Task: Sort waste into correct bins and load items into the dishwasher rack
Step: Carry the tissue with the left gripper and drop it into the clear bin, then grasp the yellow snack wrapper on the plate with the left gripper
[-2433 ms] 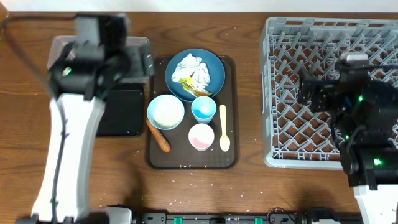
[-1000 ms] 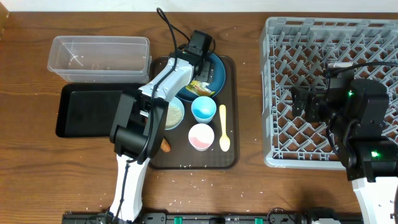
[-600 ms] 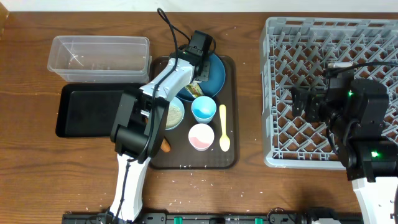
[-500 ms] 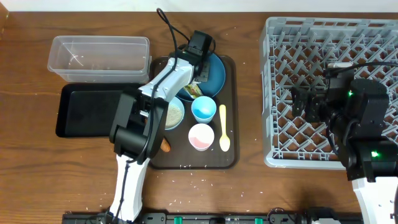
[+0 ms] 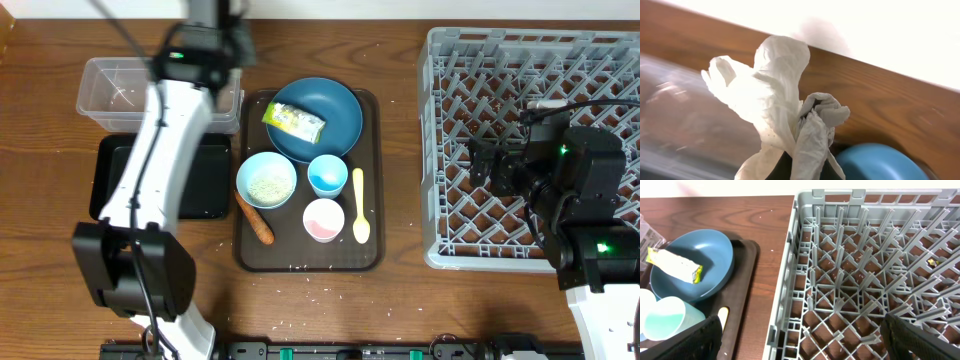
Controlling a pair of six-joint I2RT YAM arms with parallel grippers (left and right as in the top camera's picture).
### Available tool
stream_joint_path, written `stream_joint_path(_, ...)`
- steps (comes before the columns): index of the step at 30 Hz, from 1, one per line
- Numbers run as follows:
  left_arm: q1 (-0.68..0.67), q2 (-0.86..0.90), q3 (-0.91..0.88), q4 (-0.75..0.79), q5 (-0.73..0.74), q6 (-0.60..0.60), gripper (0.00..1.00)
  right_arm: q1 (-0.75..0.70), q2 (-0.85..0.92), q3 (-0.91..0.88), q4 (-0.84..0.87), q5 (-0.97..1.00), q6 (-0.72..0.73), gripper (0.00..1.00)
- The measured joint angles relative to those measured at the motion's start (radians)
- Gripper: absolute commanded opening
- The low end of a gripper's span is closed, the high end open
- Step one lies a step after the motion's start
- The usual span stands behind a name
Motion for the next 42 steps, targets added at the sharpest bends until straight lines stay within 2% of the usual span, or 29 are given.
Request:
stream_joint_path(7, 0.155, 0.14, -0.01, 0.057, -0.021, -0.09, 0.08, 0.0, 0.0, 0.0, 0.001, 0.0, 0.0, 0.99)
stream_joint_path(8, 0.165, 0.159, -0.014, 0.061, -0.021, -0.097, 0.17, 0.0, 0.0, 0.0, 0.002, 0.0, 0.0, 0.99)
stream_joint_path(10, 0.172, 0.184, -0.018, 0.061, -0.021, -0.1, 0.4, 0.0, 0.0, 0.0, 0.002, 0.0, 0.0, 0.99)
stream_joint_path(13, 0.168, 0.203, -0.019, 0.051, -0.017, -0.108, 0.66, 0.0, 0.0, 0.0, 0.002, 0.0, 0.0, 0.99)
stream_joint_path(17, 0.161, 0.198, -0.019, 0.05, 0.002, -0.124, 0.78, 0.0, 0.0, 0.0, 0.004, 0.0, 0.0, 0.99)
stream_joint_path(27, 0.119, 0.065, -0.019, -0.015, 0.165, -0.126, 0.79, 0.0, 0.0, 0.0, 0.011, 0.0, 0.0, 0.99)
stream_joint_path(33, -0.06, 0.056, -0.019, -0.102, 0.214, -0.142, 0.79, 0.0, 0.0, 0.0, 0.011, 0.0, 0.0, 0.99)
stream_joint_path(39, -0.26, 0.175, -0.019, -0.121, 0.161, -0.267, 0.79, 0.0, 0.0, 0.0, 0.01, 0.0, 0.0, 0.99)
stream_joint_path(42, -0.31, 0.232, -0.019, -0.124, 0.113, -0.342, 0.79, 0.0, 0.0, 0.0, 0.002, 0.0, 0.001, 0.99)
